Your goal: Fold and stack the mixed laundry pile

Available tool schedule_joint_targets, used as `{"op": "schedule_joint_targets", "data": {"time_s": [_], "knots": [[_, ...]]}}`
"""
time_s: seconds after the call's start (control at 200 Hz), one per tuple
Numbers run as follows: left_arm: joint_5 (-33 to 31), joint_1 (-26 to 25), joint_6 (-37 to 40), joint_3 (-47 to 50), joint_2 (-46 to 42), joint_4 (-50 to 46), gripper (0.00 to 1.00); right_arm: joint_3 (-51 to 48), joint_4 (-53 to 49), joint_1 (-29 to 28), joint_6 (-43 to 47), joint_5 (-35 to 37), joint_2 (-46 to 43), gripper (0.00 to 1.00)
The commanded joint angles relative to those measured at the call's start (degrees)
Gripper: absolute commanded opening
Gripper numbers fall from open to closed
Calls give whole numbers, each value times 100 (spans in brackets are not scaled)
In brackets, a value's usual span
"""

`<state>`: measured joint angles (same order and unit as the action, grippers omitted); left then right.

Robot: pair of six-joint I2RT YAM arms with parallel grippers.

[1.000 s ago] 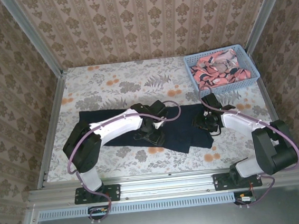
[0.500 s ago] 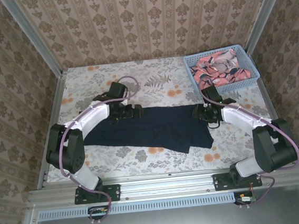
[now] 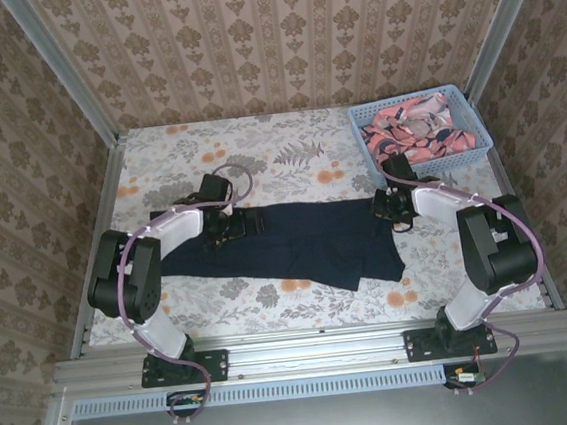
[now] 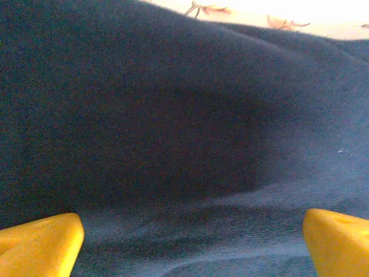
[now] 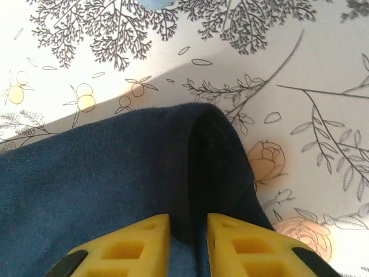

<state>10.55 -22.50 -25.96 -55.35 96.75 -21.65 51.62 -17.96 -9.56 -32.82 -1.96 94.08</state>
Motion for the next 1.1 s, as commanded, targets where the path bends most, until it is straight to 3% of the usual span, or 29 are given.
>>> {"op": "schedule_joint_targets", "data": {"time_s": [0.0, 0.09, 0.315, 0.55, 0.685, 0.91, 1.095], "knots": [[-158, 8, -104, 163, 233, 104, 100, 200, 116, 36, 69, -70, -39, 15], [-326, 33, 3, 161, 372, 109, 100, 250, 50, 114, 66, -77, -189, 0], [-621, 70, 272, 93, 711, 11, 100, 485, 244, 498, -108, -231, -125, 0], [-728, 70, 320, 190, 731, 34, 100, 1072, 328, 577, -228, -312, 740, 0], [-670, 62, 297, 183, 649, 30, 100, 1153, 565, 576, -217, -401, 1061, 7], [-502, -39, 313, -251, 169, -526, 100, 817, 492, 511, -213, -656, 484, 43], [-546, -452, 289, -513, -496, -921, 100, 189, 534, 360, -199, -823, -87, 44]]}}
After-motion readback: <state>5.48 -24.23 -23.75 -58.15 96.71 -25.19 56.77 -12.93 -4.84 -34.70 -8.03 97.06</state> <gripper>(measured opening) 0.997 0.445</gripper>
